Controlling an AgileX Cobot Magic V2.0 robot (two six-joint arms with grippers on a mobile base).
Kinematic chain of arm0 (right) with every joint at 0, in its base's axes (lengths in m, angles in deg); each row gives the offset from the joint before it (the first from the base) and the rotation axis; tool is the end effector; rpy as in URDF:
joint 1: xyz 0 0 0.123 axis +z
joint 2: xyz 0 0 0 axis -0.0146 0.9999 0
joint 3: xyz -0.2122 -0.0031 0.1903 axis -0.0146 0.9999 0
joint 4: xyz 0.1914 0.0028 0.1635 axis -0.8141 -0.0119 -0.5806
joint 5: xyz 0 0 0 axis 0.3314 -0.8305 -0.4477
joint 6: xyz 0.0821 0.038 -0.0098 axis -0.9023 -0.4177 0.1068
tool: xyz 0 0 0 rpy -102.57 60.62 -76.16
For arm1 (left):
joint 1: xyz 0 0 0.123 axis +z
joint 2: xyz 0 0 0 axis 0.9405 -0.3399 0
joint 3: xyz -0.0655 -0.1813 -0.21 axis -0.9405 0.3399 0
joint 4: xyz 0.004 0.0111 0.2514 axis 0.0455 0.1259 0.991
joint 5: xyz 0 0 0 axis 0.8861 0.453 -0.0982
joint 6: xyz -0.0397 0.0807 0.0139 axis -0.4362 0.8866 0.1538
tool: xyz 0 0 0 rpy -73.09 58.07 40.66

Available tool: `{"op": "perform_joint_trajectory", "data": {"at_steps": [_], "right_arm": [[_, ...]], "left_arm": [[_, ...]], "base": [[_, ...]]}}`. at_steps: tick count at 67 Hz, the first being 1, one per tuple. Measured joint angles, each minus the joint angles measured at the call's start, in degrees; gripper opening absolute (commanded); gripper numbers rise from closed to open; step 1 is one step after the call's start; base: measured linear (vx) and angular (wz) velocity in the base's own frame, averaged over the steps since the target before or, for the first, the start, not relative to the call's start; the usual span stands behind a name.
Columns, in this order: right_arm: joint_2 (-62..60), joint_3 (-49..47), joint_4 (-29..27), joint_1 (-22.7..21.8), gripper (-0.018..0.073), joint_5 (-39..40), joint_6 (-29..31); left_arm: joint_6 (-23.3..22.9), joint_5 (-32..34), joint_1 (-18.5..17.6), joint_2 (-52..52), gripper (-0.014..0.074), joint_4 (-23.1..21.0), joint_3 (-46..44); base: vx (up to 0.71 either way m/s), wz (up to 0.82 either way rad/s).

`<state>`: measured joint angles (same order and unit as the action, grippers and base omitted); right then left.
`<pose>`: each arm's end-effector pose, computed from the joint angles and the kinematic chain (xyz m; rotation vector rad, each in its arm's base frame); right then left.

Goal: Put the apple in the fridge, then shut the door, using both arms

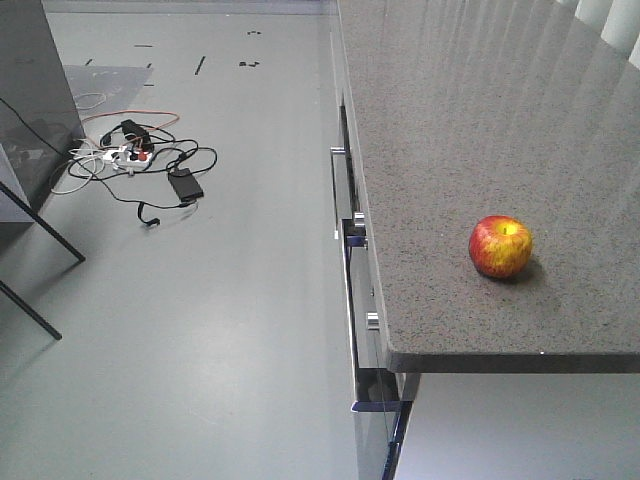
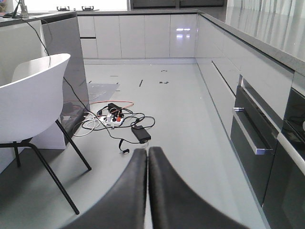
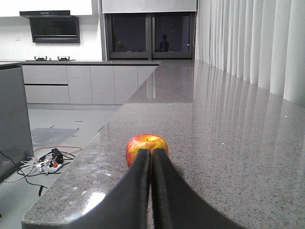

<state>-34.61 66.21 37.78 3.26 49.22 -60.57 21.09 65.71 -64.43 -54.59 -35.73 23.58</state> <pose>0.0563 0.0042 0.2071 -0.0469 1.4700 0.0684 0.0555 0.0087 0.1891 -0.1695 1.6639 0.0501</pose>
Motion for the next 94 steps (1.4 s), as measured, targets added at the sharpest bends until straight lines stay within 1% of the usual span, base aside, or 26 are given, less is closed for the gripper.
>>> {"op": "perform_joint_trajectory", "data": {"at_steps": [70,74,88,94], "right_arm": [[0.0,0.0,0.0,0.0,-0.0003,0.11,0.0],[0.0,0.0,0.0,0.0,-0.0003,1.19,0.0],[0.0,0.0,0.0,0.0,-0.0003,8.71,-0.05],[0.0,0.0,-1.19,0.0,-0.0003,11.38,-1.87]], "left_arm": [[0.0,0.0,0.0,0.0,-0.0008,0.0,0.0],[0.0,0.0,0.0,0.0,-0.0008,0.0,0.0],[0.0,0.0,0.0,0.0,-0.0008,0.0,0.0],[0.0,0.0,0.0,0.0,-0.0008,0.0,0.0]], "base": [[0.0,0.0],[0.0,0.0],[0.0,0.0],[0.0,0.0]]}}
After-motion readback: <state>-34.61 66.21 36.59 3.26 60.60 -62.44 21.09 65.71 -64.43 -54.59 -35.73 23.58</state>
